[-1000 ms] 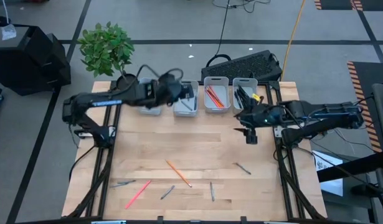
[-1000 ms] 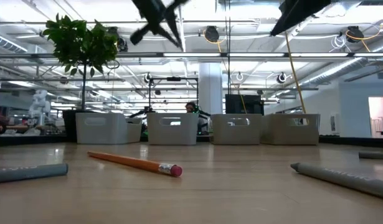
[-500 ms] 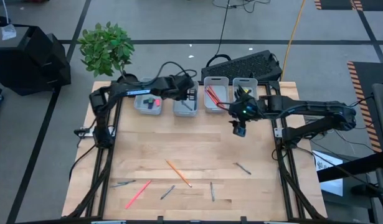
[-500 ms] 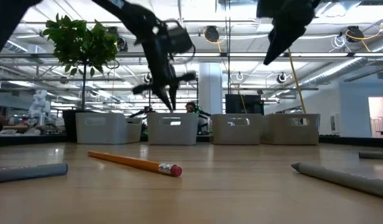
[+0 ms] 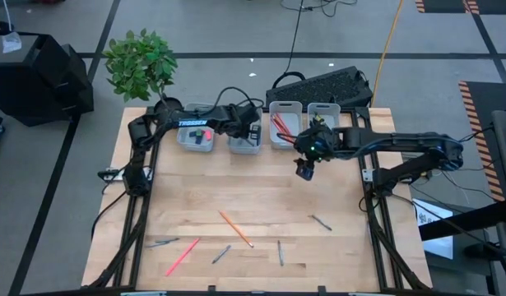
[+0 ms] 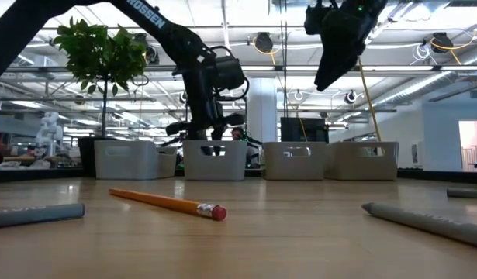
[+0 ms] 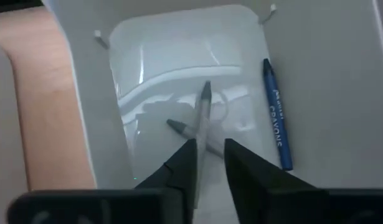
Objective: Sort crayons/erasers/pens/pencils in bins
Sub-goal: Put the gray crayon into the middle left gray bin
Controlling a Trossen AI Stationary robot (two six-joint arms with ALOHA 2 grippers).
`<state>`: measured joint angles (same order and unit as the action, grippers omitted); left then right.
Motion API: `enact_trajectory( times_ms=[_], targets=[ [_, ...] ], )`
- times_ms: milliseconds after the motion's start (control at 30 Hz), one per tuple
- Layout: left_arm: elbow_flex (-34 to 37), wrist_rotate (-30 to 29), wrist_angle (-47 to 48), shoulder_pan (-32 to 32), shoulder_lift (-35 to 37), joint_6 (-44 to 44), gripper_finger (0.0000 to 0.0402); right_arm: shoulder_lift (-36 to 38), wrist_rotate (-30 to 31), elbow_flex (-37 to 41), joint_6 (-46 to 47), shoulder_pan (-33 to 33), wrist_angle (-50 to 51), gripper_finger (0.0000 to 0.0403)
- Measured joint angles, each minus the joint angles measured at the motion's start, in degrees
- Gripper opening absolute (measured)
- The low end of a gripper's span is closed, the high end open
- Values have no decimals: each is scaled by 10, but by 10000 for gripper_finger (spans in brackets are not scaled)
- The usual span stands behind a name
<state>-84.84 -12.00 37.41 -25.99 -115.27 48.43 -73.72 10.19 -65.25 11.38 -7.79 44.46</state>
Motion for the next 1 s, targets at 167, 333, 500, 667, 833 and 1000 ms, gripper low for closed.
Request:
enact_trajectory(
  times_ms=[167,333,500,667,833,1000],
  targets=[
    [0,51,5,-8,3,-31,144,-15,-30,1,45,11,1,240],
    [1,54,51,2,71,-44,164,-13,-21,32,133,61,10,240],
    [1,34,68,51,171,-66,161,-10,14,64,238,151,42,240],
    [0,-22,111,130,264,-59,161,-26,17,86,319,239,61,240],
    [0,-72,144,226,334,-52,161,-56,-30,88,411,283,83,240],
    [0,-137,165,307,362,-38,161,-111,-49,88,483,309,80,223]
  ],
)
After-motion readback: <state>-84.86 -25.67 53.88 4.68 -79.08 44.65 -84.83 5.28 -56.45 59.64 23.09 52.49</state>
